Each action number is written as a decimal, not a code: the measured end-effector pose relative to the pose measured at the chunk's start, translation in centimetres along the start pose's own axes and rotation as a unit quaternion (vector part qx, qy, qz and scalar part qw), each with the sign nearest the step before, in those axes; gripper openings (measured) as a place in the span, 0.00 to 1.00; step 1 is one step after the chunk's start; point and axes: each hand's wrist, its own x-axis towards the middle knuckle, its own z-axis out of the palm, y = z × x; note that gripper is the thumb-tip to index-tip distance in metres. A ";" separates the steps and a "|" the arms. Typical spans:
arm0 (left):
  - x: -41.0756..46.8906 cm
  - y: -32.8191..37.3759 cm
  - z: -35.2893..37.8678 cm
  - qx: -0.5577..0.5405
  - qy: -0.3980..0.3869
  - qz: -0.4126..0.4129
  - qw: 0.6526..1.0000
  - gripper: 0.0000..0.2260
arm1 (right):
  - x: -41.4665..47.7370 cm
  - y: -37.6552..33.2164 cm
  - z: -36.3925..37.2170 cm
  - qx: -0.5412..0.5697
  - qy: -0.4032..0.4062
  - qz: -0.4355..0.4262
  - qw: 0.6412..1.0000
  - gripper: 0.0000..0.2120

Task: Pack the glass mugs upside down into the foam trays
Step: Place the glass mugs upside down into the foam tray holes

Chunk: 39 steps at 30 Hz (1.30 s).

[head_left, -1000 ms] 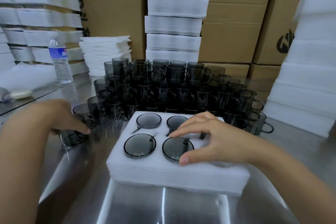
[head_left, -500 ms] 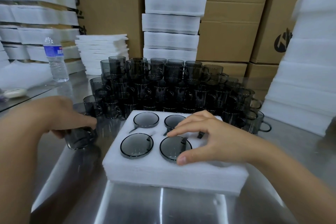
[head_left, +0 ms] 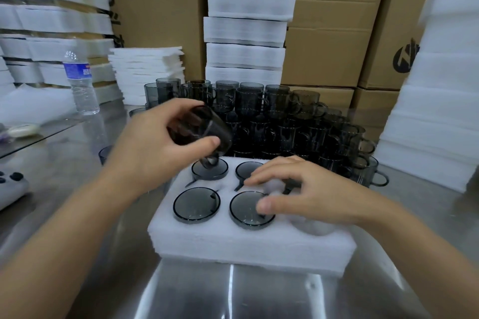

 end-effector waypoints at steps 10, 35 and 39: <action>-1.3 0.7 4.2 -0.007 -0.085 0.182 0.980 0.31 | 0.6 0.2 0.5 0.157 0.151 0.018 0.976 0.31; -0.8 -0.3 4.3 -0.078 -0.265 0.051 0.960 0.44 | 0.4 -0.4 0.5 0.223 0.148 -0.018 0.963 0.14; -0.8 -0.4 4.3 -0.067 -0.261 0.054 0.961 0.42 | 0.6 -0.2 0.5 0.216 0.166 0.024 0.962 0.15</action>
